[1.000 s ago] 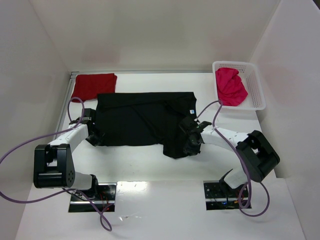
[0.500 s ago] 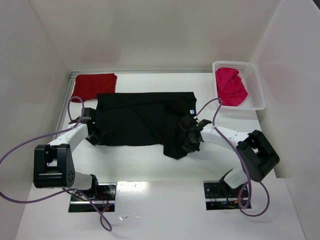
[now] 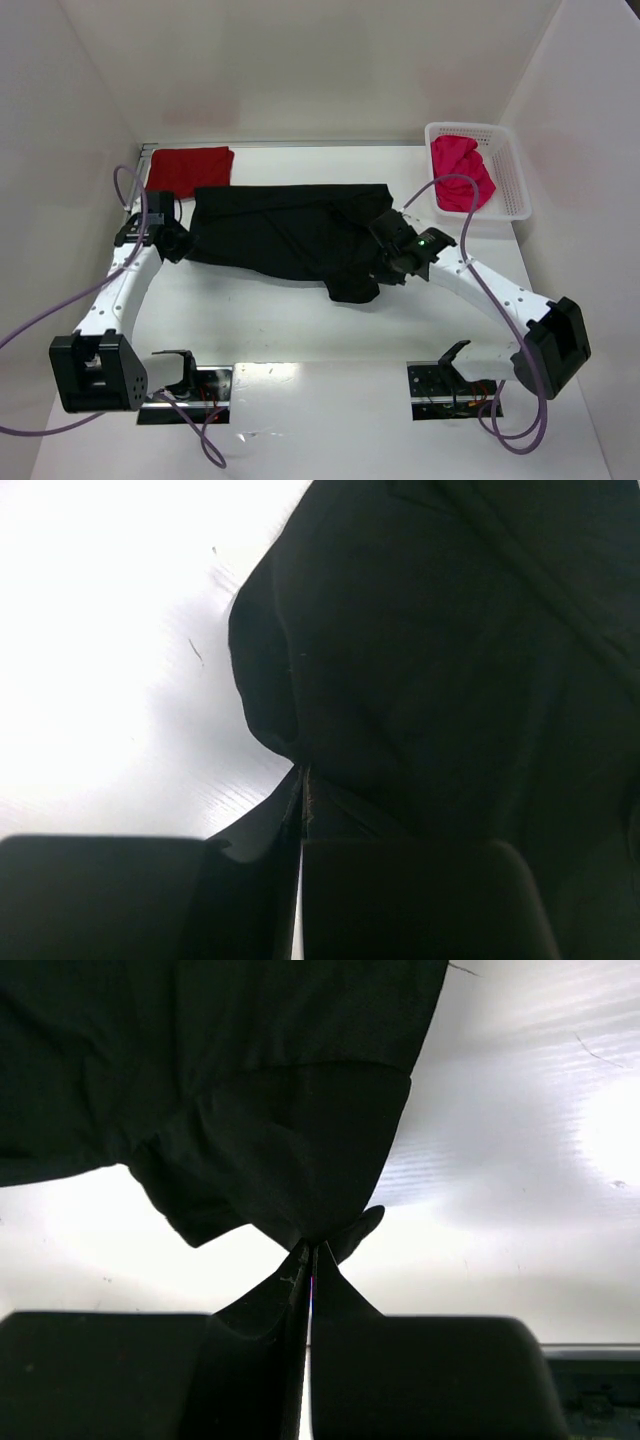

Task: Fold and stack the t-shirts
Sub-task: Grap the side of the flattened tshirt closest away from the robot with both arms, then fold the other side of the tshirt into a rectangle

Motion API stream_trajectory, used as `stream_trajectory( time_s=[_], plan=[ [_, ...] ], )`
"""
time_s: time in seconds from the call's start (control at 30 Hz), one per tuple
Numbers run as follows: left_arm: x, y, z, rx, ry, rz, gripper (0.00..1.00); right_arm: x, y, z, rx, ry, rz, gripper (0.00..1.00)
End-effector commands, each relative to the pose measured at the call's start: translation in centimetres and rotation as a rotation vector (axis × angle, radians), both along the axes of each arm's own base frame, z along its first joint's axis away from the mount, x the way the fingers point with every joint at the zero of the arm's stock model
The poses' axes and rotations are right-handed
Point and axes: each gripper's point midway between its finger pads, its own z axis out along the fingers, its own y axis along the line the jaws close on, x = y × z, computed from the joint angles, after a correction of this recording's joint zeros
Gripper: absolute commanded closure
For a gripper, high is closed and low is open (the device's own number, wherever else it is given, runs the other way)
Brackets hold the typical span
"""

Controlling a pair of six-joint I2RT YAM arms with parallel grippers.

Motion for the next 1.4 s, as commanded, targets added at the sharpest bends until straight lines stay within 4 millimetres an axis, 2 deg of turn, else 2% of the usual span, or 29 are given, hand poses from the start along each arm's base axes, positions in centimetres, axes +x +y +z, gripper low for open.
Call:
stream_trajectory(
  time_s=[0.0,0.03,0.17,0.23,0.3,0.33,0.37,0.43,0.47,0.5,0.6,0.67,0.7,0.77,0.83,0.9,1.1,1.23,1.33,1.37],
  plan=[
    [-1.2,0.5,1.3,0.034,0.013,-0.017,1.0,-0.3,-0.9,2.1,-0.014,-0.029,-0.028,1.0],
    [-1.0,0.5,2.0,0.041,-0.006,-0.024,1.0,0.0,-0.6,3.2,0.006,-0.054,-0.029,1.0],
    [-1.1,0.6,2.2,0.046,-0.004,-0.031,1.0,0.4,-0.9,5.0,0.023,-0.106,-0.05,1.0],
    [0.1,0.9,2.4,0.067,-0.021,-0.033,1.0,1.5,-1.1,5.8,0.032,-0.145,-0.066,1.0],
    [1.4,1.1,2.5,0.073,-0.033,-0.04,1.0,2.7,-1.1,5.7,0.022,-0.151,-0.052,1.0],
    [2.3,1.2,3.1,0.082,-0.05,-0.049,1.0,3.9,-1.3,6.2,0.033,-0.177,-0.068,1.0],
    [3.2,1.3,3.4,0.091,-0.072,-0.057,1.0,4.3,-1.1,5.9,0.025,-0.179,-0.056,1.0],
    [4.7,1.2,3.1,0.089,-0.073,-0.07,1.0,6.2,-1.3,6.8,0.029,-0.228,-0.061,1.0],
    [5.7,1.0,3.6,0.082,-0.096,-0.09,1.0,6.8,-1.6,6.6,0.019,-0.23,-0.062,1.0],
    [6.8,0.9,2.9,0.077,-0.088,-0.105,1.0,7.4,-1.7,5.7,0.006,-0.211,-0.061,1.0],
    [9.0,0.9,2.1,0.076,-0.075,-0.121,1.0,9.6,-2.2,5.1,-0.007,-0.229,-0.061,1.0],
    [10.1,0.9,1.8,0.078,-0.084,-0.139,1.0,10.9,-2.6,4.9,-0.009,-0.24,-0.068,0.99],
    [10.7,0.9,0.8,0.076,-0.066,-0.14,1.0,11.5,-2.2,5.1,0.007,-0.254,-0.064,0.99],
    [11.7,1.0,0.6,0.076,-0.069,-0.14,1.0,12.3,-2.5,3.7,-0.012,-0.232,-0.069,0.99],
    [12.0,1.1,-1.3,0.077,-0.03,-0.15,1.0,13.3,-2.5,2.9,0.002,-0.223,-0.078,0.99],
    [13.0,1.3,-2.2,0.083,-0.022,-0.145,1.0,14.2,-2.3,2.5,0.012,-0.232,-0.073,0.99],
    [14.2,2.4,-4.8,0.085,0.016,-0.122,1.0,16.8,-2.1,0.6,0.023,-0.211,-0.089,0.98],
    [15.4,3.4,-4.7,0.091,0.008,-0.109,1.0,17.8,-1.5,0.8,0.028,-0.222,-0.062,0.98],
    [16.4,4.0,-4.1,0.097,-0.02,-0.097,1.0,18.6,-2.2,0.9,0.03,-0.234,-0.083,0.98],
    [16.4,3.8,-4.6,0.085,-0.012,-0.105,1.0,18.7,-2.5,0.4,0.033,-0.219,-0.089,0.98]
  ],
)
